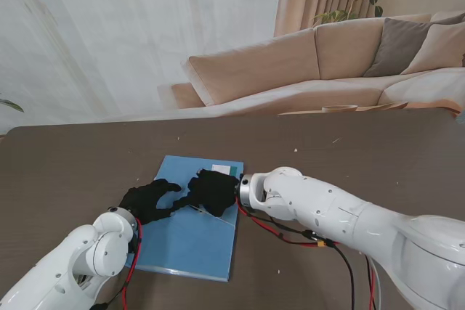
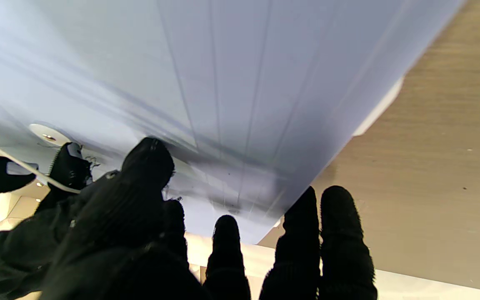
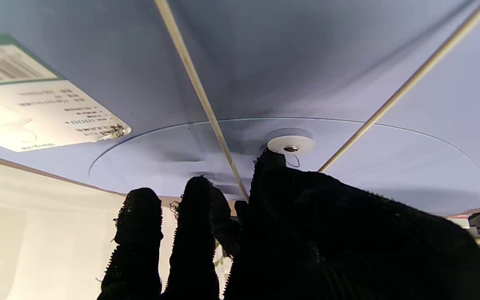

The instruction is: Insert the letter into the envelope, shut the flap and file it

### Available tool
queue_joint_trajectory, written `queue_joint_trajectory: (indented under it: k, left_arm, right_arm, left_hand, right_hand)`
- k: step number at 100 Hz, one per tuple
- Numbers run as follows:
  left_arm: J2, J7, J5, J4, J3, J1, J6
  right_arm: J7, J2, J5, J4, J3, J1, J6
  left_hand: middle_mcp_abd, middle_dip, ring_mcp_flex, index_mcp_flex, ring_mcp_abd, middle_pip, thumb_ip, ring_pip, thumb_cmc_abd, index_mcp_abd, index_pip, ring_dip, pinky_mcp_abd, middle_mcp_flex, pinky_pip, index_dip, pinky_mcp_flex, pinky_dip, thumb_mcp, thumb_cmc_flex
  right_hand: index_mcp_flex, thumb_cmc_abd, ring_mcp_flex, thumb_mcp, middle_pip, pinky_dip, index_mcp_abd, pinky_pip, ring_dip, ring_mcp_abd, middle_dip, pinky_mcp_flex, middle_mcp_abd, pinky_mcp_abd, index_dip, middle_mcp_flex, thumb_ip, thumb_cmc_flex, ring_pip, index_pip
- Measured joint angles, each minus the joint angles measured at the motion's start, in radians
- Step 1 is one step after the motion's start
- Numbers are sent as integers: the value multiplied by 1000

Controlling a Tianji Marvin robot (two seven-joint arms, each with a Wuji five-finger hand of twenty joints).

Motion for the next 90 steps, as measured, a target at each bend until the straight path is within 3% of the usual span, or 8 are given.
queue_joint_trajectory:
  k: [12,21,35,46,63,72,82,90]
  left_arm:
    - [0,0,0,1,0,0,0]
    - [0,1,0,2,0,0,0]
    - [0,2,0,3,0,-1,0]
    - [0,2,0,4,0,-2,0]
    - [0,3,0,5,1,-3,0]
    - [0,3,0,5,2,-3,0]
    - [0,3,0,5,2,-4,0]
    - [0,2,0,5,2,-4,0]
  right_arm:
    - [-18,-11,-5,15,-10,5,1]
    - [-21,-16,-6,20,-12,7,2]
    - [-18,-19,-3,22,-12,7,1]
    - [-10,-20,2,22,-9,7,-1]
    - [0,-20,14,22,-2,6,-9]
    - [0,-21,16,24,-2,6,-11]
    - [-6,-22,6,24,-14,11,-3]
    - [-22,-23,-11,24,-23,14,11]
  left_hand:
    - [0,0,0,0,0,0,0,0,0,0,0,1,0,0,0,0,0,0,0,1]
    - [0,0,0,0,0,0,0,0,0,0,0,1,0,0,0,0,0,0,0,2]
    - [0,0,0,0,0,0,0,1,0,0,0,1,0,0,0,0,0,0,0,2]
    - [0,0,0,0,0,0,0,1,0,0,0,4,0,0,0,0,0,0,0,2]
    - [0,0,1,0,0,0,0,1,0,0,0,8,0,0,0,0,0,0,0,2]
    - [0,0,1,0,0,0,0,2,0,0,0,9,0,0,0,0,0,0,0,2]
    - [0,0,1,0,0,0,0,2,0,0,0,10,0,0,0,0,0,0,0,2]
    - [0,0,1,0,0,0,0,2,0,0,0,10,0,0,0,0,0,0,0,2]
  right_hand:
    - [25,-57,35,-31,-30,0,0,0,0,0,2,16,-3,1,-1,48,-182,30,8,-4]
    - [37,-61,42,-110,-37,0,0,0,0,0,21,19,-3,1,-3,59,-240,6,0,-4]
    - [61,17,50,-258,-67,0,0,0,0,0,30,19,-3,2,-16,88,-241,-31,0,17]
    - [61,27,52,-258,-110,0,0,0,0,0,28,19,-3,2,-27,110,-241,-30,0,87]
    - [56,22,84,-235,-84,0,-23,1,2,0,37,34,-3,14,-16,105,-241,-30,2,289]
    - [46,11,97,-232,-73,26,-49,51,46,0,40,66,-3,9,-24,101,-241,-30,52,335]
    - [46,-13,101,-221,-74,85,-70,146,125,-2,46,98,-5,-40,-58,100,-241,-30,169,357]
    - [46,-25,100,-210,-69,124,-79,192,199,-41,72,109,-12,-75,-71,100,-241,-30,286,362]
